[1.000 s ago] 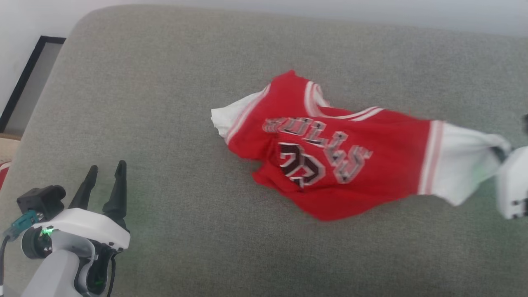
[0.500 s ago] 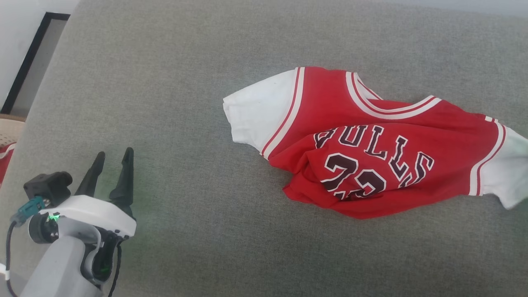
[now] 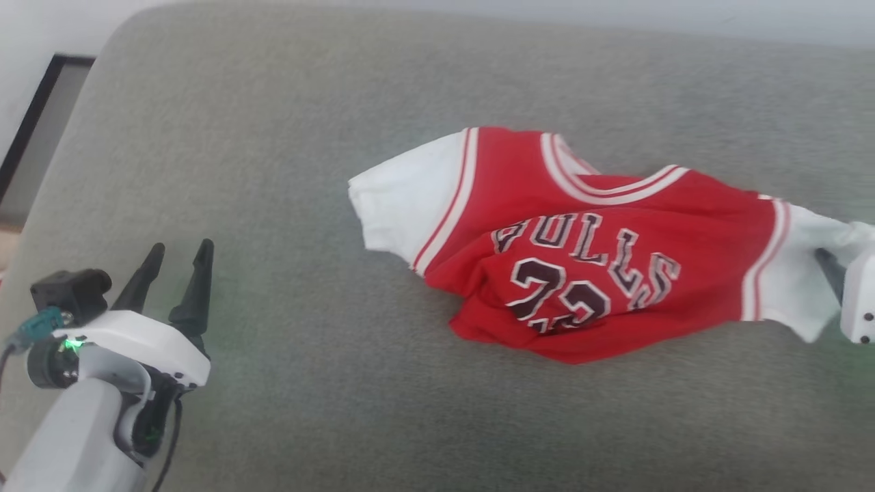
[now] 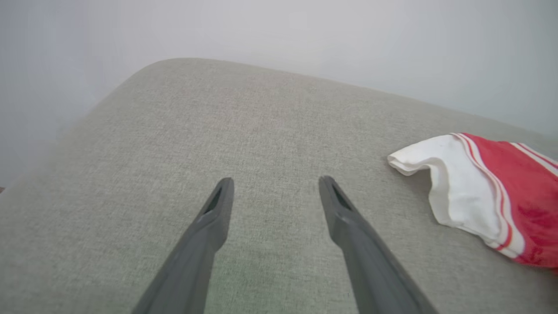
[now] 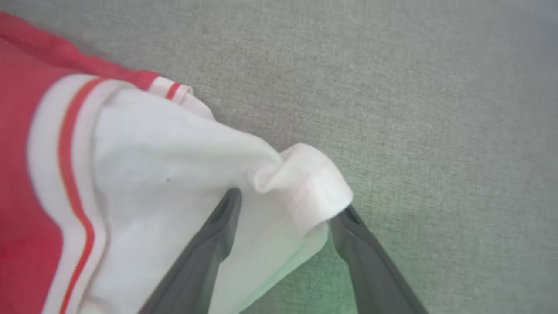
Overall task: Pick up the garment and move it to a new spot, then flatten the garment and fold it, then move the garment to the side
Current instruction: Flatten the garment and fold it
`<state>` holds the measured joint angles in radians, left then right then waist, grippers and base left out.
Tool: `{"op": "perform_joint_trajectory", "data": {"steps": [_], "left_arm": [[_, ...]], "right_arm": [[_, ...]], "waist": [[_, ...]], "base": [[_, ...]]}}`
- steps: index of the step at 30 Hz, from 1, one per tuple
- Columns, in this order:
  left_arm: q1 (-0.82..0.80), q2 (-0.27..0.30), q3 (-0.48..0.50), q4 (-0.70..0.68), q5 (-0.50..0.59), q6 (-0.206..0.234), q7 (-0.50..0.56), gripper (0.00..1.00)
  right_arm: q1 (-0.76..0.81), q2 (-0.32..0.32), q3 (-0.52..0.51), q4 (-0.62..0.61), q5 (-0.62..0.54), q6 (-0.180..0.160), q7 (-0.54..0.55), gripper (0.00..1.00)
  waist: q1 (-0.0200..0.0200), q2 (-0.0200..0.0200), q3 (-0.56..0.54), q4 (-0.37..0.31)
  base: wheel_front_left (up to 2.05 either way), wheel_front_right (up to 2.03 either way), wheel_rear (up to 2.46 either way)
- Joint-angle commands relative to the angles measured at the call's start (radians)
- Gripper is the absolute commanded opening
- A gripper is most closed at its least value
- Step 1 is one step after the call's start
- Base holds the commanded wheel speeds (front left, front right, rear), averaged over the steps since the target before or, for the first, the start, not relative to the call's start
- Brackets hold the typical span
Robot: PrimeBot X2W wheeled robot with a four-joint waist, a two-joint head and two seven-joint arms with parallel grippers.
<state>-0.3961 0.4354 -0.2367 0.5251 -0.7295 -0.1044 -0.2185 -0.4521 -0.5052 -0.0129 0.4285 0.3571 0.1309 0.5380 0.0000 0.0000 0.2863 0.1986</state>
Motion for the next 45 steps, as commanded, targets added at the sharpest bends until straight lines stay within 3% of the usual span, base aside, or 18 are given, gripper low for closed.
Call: {"op": "perform_joint_trajectory", "data": {"steps": [1,8,17,23,28,34,41,45], "left_arm": [[-0.015,0.007,-0.002,-0.007,0.001,-0.004,0.010,1.00],[-0.026,0.067,-0.011,-0.062,-0.020,-0.007,0.121,1.00],[-0.073,0.129,-0.039,-0.136,-0.058,-0.003,0.323,1.00],[-0.125,0.157,-0.057,-0.133,-0.105,0.006,0.499,1.00],[-0.190,0.169,-0.081,-0.087,-0.134,0.030,0.662,1.00],[-0.270,0.193,-0.135,-0.014,-0.124,0.071,0.863,1.00],[-0.325,0.205,-0.184,0.099,-0.102,0.089,0.994,1.00],[-0.344,0.200,-0.203,0.151,-0.090,0.092,1.016,1.00]], "right_arm": [[0.002,-0.003,0.002,-0.006,0.003,0.000,-0.013,1.00],[0.016,0.036,-0.009,-0.087,-0.006,0.000,-0.138,1.00],[0.056,0.191,-0.069,-0.196,-0.096,0.000,-0.393,1.00],[0.085,0.303,-0.081,-0.255,-0.160,0.000,-0.491,1.00],[0.105,0.367,-0.072,-0.281,-0.189,0.000,-0.504,1.00],[0.117,0.398,-0.063,-0.299,-0.189,0.000,-0.498,1.00],[0.116,0.414,-0.055,-0.306,-0.178,0.000,-0.498,1.00],[0.112,0.419,-0.049,-0.305,-0.174,0.000,-0.492,1.00]], "waist": [[0.0000,0.0000,-0.027,-0.028],[0.0000,0.0000,-0.082,-0.106],[0.0000,0.0000,-0.128,-0.206],[0.0000,0.0000,-0.138,-0.285],[0.0000,0.0000,-0.128,-0.342],[0.0000,0.0000,-0.091,-0.393],[0.0000,0.0000,-0.035,-0.433],[0.0000,0.0000,-0.013,-0.441]], "base": [[0.00,0.00,0.00],[0.00,0.00,0.00],[0.00,0.00,0.00],[0.00,0.00,0.00],[0.00,0.00,0.00],[0.00,0.00,0.00],[0.00,0.00,0.00],[0.00,0.00,0.00]]}}
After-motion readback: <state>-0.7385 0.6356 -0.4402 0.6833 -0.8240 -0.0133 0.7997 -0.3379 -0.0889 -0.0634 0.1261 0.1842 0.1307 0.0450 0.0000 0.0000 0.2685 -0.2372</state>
